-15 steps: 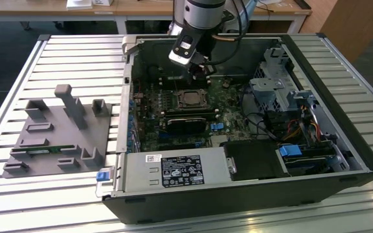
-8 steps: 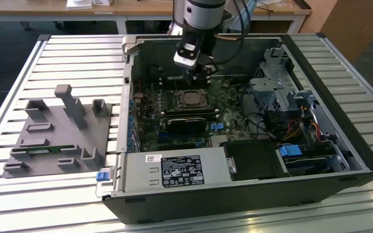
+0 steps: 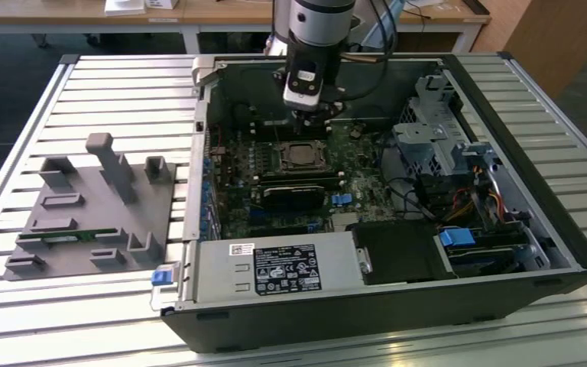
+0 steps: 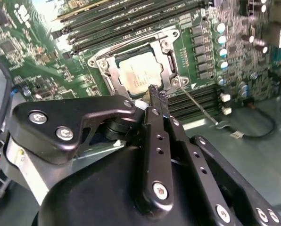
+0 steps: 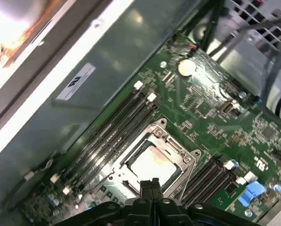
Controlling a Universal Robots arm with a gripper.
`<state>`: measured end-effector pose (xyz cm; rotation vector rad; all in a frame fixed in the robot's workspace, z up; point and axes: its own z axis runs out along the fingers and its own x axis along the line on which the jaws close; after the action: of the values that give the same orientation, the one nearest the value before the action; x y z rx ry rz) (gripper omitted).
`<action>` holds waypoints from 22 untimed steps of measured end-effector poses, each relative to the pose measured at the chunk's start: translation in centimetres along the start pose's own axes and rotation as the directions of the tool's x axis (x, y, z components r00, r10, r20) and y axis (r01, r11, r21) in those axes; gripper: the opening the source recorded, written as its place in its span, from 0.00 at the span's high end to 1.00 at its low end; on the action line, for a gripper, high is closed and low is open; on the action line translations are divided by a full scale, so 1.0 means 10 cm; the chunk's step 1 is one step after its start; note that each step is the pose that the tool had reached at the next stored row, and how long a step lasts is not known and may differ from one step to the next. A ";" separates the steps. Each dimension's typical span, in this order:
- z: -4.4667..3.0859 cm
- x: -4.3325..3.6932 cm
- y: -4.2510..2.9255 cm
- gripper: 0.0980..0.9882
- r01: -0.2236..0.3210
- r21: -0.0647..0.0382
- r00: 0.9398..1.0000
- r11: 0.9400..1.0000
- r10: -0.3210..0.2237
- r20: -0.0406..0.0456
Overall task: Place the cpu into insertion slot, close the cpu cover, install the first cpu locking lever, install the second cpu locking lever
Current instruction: 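Install the first cpu locking lever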
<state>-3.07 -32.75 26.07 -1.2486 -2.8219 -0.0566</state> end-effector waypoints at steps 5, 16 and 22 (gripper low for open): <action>0.000 0.000 0.000 0.99 0.091 0.006 0.996 0.996 -0.091 -0.001; 0.001 0.000 0.000 0.99 0.281 0.018 0.960 0.960 -0.280 -0.005; 0.001 0.000 0.000 0.99 0.330 0.014 0.944 0.944 -0.330 0.006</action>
<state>-3.07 -32.75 26.06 -0.7600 -3.0001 -0.0466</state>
